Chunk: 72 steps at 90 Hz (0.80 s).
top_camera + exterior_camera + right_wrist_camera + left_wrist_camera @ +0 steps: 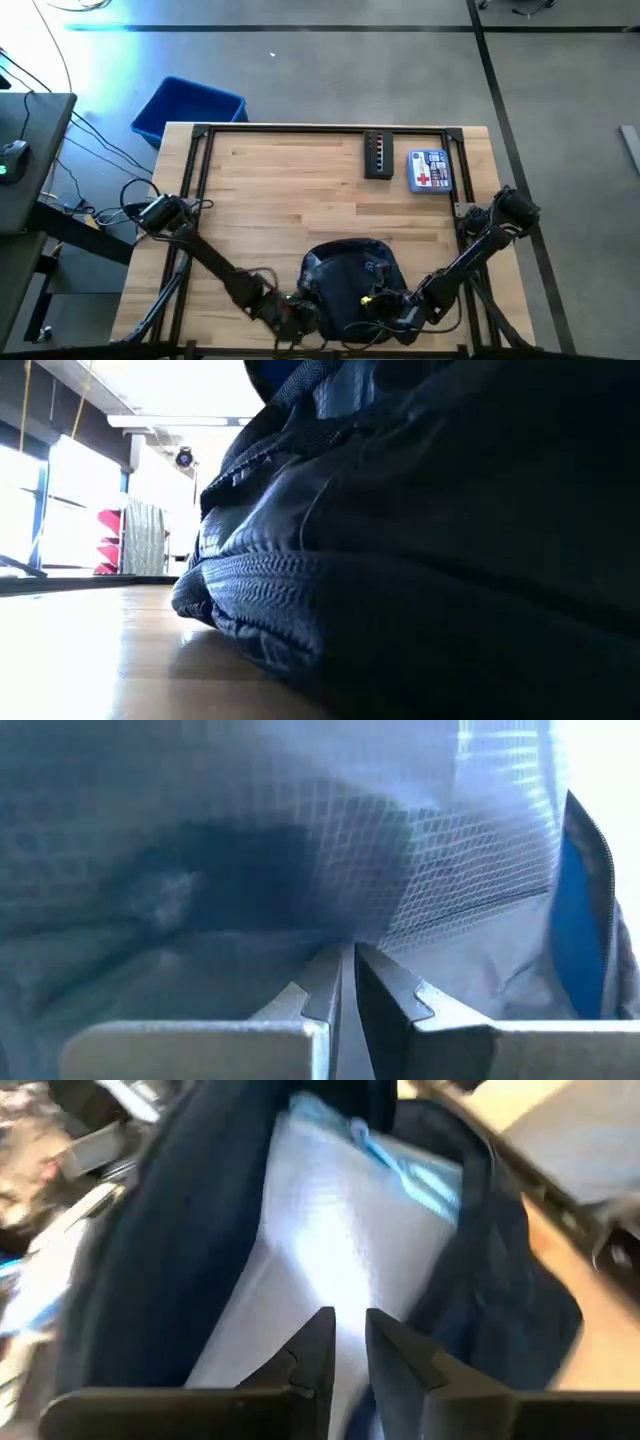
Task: Unpack backpack
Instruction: Put the white zip bag into the backpack
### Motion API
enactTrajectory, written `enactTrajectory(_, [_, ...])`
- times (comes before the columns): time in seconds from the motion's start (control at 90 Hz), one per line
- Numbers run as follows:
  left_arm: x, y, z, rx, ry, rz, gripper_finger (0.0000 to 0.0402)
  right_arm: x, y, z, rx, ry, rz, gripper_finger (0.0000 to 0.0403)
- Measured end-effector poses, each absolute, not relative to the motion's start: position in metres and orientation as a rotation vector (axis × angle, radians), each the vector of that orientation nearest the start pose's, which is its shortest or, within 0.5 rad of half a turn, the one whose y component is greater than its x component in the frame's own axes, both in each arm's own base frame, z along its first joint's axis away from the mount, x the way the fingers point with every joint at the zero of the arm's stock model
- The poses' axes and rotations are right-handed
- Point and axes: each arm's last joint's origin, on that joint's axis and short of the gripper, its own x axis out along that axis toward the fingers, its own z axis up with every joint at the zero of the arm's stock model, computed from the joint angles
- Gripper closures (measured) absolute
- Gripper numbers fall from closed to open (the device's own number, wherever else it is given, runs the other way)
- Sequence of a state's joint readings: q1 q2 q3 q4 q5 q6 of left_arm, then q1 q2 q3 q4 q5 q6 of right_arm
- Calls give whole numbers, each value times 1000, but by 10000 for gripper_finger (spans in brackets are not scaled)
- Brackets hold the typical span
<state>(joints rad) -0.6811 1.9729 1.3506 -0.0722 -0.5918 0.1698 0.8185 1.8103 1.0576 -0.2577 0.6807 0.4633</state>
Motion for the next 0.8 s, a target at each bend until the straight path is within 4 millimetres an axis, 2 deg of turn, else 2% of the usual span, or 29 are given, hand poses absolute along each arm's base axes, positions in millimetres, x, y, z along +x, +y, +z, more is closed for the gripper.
enactTrajectory(0.2, [372, -238, 185, 493, 495, -202, 386, 253, 244, 160, -234, 729, -50, 385])
enactTrajectory(0.367, [390, -224, 158, 374, 557, -298, 400, 254, 245, 167, -246, 714, -93, 385])
enactTrajectory(0.533, [396, -220, 137, 342, 603, -262, 401, 261, 252, 187, -252, 702, -82, 385])
enactTrajectory(0.8, [395, -211, 142, 425, 605, -79, 401, 264, 264, 197, -242, 679, 36, 385])
